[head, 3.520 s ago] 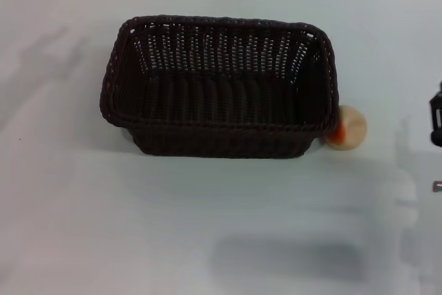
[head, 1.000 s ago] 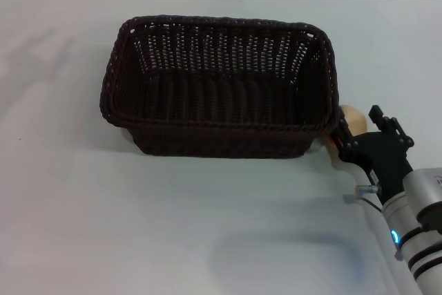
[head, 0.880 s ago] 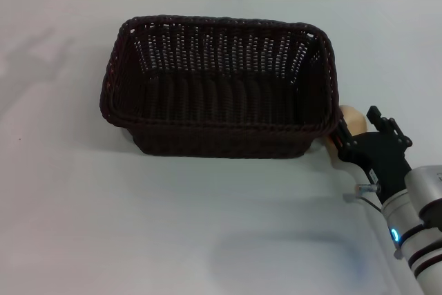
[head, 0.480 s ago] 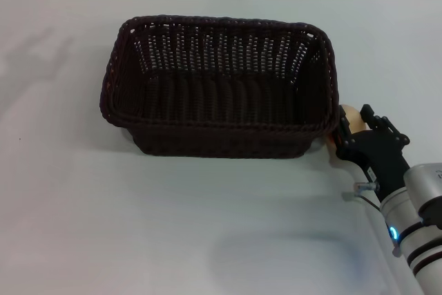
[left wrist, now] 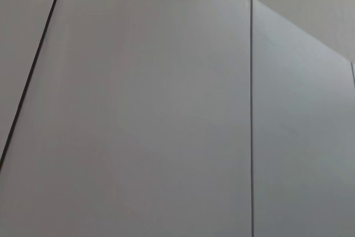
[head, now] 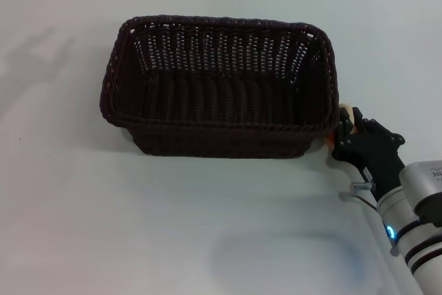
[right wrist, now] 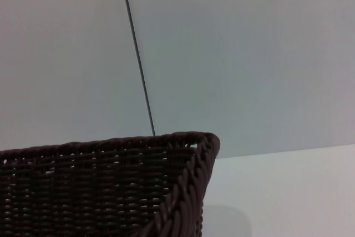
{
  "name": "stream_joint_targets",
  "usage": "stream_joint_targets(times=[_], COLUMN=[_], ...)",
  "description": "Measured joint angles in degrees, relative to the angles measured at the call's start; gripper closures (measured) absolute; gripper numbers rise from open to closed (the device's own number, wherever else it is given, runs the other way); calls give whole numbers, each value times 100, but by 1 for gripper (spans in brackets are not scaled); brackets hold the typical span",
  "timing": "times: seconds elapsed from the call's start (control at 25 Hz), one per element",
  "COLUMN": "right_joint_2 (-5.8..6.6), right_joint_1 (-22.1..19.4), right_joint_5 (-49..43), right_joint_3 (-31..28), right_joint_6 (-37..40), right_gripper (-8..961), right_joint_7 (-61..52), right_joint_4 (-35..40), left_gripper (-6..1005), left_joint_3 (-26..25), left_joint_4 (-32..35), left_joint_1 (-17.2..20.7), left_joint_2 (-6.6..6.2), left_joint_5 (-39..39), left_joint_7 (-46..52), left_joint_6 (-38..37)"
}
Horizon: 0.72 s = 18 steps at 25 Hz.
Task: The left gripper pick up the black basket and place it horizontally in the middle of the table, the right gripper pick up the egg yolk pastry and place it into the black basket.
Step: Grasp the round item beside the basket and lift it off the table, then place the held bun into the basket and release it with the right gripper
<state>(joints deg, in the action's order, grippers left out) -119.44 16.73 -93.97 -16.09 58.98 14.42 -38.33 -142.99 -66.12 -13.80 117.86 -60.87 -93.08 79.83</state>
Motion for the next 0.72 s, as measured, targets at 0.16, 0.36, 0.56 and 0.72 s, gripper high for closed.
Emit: stream_joint_targets(times=[0.16, 0.36, 0.56, 0.72], right_joint_2=[-4, -7, -14, -2], right_joint_1=[-7, -39, -170, -200], right_joint_5=[4, 32, 112, 141], right_joint_3=[-31, -59, -312, -374], right_joint_6=[39, 306, 932, 1333], right_gripper=[819, 848, 875, 885], right_joint_7=[30, 55, 472, 866], right_joint_4=[-19, 1, 4, -113], left_gripper=[519, 519, 519, 519], left_joint_3=[-1, -8, -13, -12], left_joint_4=[6, 7, -4, -1], left_joint_1=[0, 13, 40, 48], left_joint_2=[0, 0, 0, 0], left_joint_5=[7, 7, 20, 65], left_joint_7=[0, 0, 0, 0], left_joint_6=[3, 6, 6, 6])
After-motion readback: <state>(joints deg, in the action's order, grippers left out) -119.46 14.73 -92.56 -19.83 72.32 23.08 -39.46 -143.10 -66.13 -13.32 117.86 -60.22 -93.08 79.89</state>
